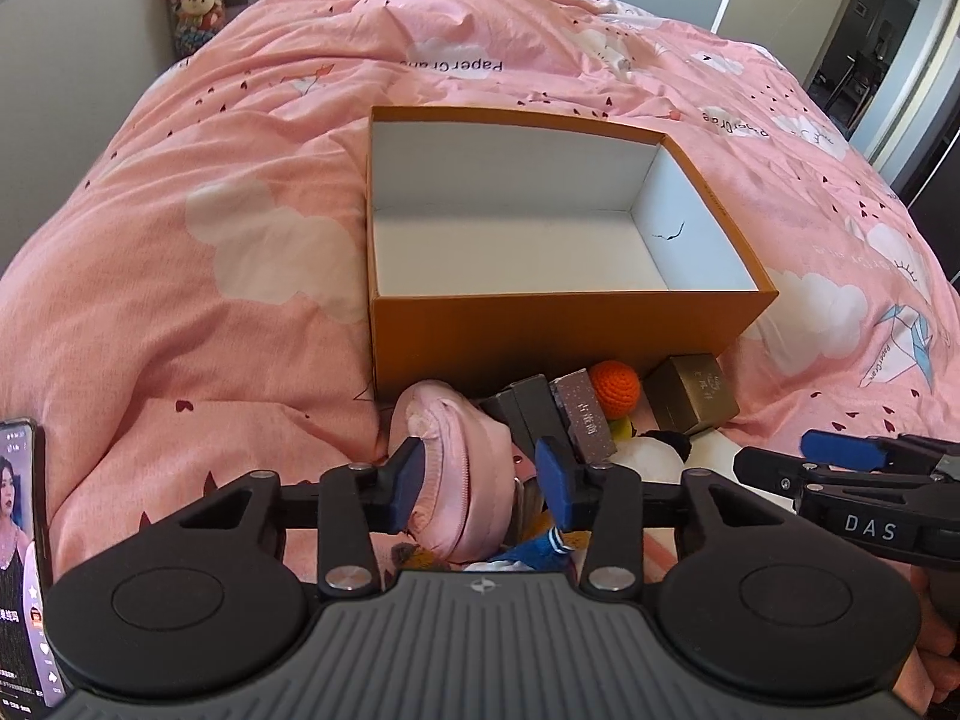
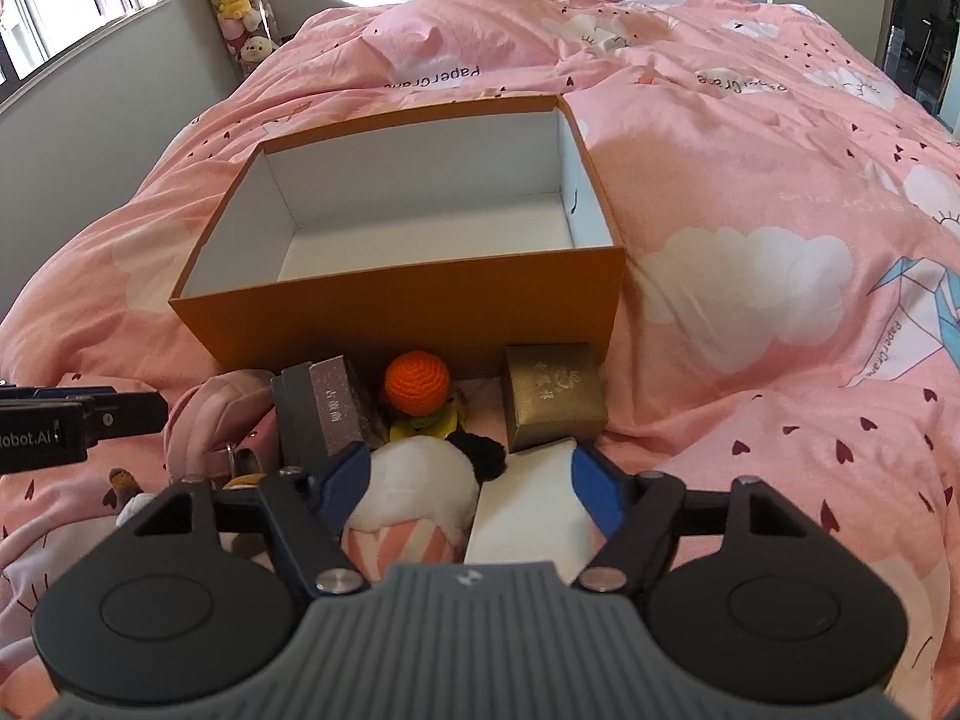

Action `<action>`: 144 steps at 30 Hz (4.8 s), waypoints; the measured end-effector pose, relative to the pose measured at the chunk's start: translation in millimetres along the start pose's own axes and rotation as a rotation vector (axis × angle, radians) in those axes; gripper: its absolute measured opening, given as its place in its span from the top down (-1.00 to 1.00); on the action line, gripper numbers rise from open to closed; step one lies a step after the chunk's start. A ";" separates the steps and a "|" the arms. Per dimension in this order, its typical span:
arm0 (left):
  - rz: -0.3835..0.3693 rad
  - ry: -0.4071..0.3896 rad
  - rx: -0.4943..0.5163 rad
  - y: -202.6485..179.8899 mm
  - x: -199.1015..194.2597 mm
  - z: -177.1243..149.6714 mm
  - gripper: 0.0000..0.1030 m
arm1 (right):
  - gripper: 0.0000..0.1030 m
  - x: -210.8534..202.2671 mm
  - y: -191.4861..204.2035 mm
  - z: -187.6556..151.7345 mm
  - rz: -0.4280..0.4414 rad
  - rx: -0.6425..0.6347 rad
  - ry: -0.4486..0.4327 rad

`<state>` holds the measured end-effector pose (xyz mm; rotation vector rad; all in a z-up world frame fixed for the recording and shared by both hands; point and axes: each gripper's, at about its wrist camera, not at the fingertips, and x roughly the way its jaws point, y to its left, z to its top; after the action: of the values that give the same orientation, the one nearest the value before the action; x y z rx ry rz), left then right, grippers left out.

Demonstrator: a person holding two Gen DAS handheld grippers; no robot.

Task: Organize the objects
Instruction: 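Grasp the pink pouch with the left tool while the right tool grasps the pink card holder, then lift the pink pouch and pink card holder with both tools into the box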

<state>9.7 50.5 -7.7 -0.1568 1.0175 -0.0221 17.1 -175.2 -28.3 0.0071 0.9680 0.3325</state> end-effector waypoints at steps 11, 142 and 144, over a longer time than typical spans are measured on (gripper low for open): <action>-0.032 0.090 -0.073 17.3 28.1 22.6 0.07 | 0.41 36.1 22.7 29.2 0.176 -0.087 0.121; 0.121 0.077 0.128 -6.1 118.5 98.9 0.40 | 0.66 146.4 21.8 143.5 0.261 0.068 0.143; 0.128 0.092 0.133 -5.3 121.7 98.3 0.38 | 0.66 149.2 23.1 143.8 0.265 0.064 0.182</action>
<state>157.4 46.0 -59.2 0.0313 1.1129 0.0192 204.7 -91.1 -63.1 0.1672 1.1606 0.5524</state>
